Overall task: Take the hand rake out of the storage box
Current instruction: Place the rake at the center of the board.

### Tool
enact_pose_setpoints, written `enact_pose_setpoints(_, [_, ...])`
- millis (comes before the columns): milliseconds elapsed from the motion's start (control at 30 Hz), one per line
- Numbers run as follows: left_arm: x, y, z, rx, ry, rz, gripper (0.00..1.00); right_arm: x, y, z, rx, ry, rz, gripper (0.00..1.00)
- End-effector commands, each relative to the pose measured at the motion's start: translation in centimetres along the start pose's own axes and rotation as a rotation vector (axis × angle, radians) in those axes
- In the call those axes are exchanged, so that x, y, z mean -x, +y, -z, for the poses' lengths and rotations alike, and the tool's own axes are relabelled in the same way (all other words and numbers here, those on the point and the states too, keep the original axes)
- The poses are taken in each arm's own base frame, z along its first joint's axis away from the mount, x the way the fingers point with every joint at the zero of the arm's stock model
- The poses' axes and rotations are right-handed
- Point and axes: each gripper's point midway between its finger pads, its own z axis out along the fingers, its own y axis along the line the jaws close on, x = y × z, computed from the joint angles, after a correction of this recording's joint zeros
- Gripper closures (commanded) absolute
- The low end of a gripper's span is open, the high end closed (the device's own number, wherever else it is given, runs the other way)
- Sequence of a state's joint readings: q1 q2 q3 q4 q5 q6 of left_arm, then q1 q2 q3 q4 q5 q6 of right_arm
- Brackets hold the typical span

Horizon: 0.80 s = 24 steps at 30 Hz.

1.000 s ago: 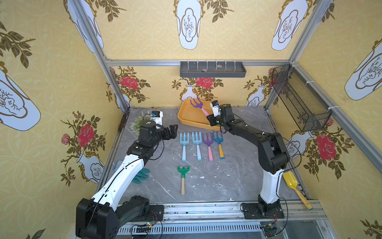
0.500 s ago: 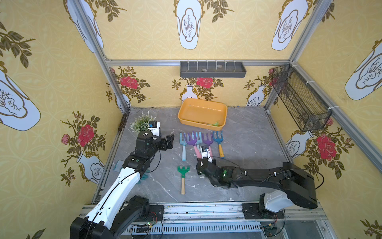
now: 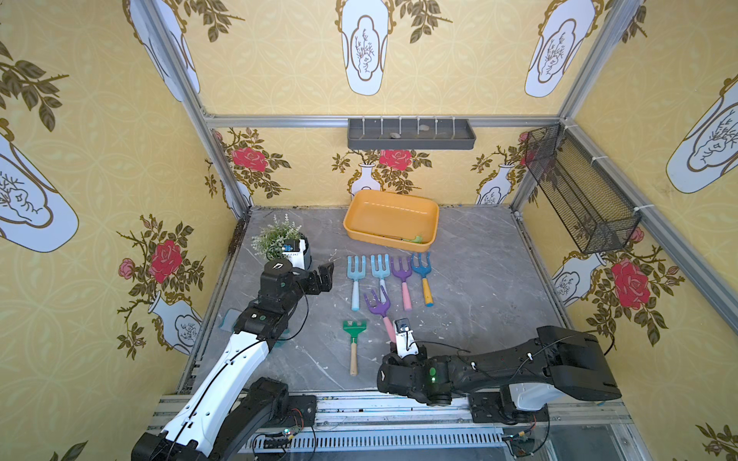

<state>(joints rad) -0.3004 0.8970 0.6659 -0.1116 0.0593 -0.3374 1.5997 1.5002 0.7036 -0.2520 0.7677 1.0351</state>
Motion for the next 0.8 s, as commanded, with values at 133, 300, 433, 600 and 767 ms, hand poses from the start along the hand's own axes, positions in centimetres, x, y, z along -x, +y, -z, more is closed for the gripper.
enact_pose_setpoints(133, [-0.3, 0.2, -0.6, 0.006, 0.008, -0.008, 0.0, -3.3, 0.0, 0.5, -0.004, 0.071, 0.029, 1.0])
enact_pose_setpoints(300, [-0.6, 0.2, -1.0, 0.006, 0.025, -0.006, 0.0, -5.4, -1.0, 0.3, -0.025, 0.142, 0.015, 0.9])
enact_pose_setpoints(433, [-0.8, 0.2, -1.2, 0.004, 0.034, -0.006, 0.0, -6.2, -1.1, 0.3, -0.006, 0.171, 0.01, 0.7])
enact_pose_setpoints(600, [-0.9, 0.2, -1.3, -0.001, 0.039, 0.008, 0.0, -5.4, 1.5, 0.7, 0.145, 0.188, 0.055, 0.35])
enact_pose_setpoints(767, [-2.4, -2.4, -1.9, -0.047, 0.085, 0.082, 0.0, 0.4, 2.5, 0.9, 0.341, 0.165, 0.038, 0.05])
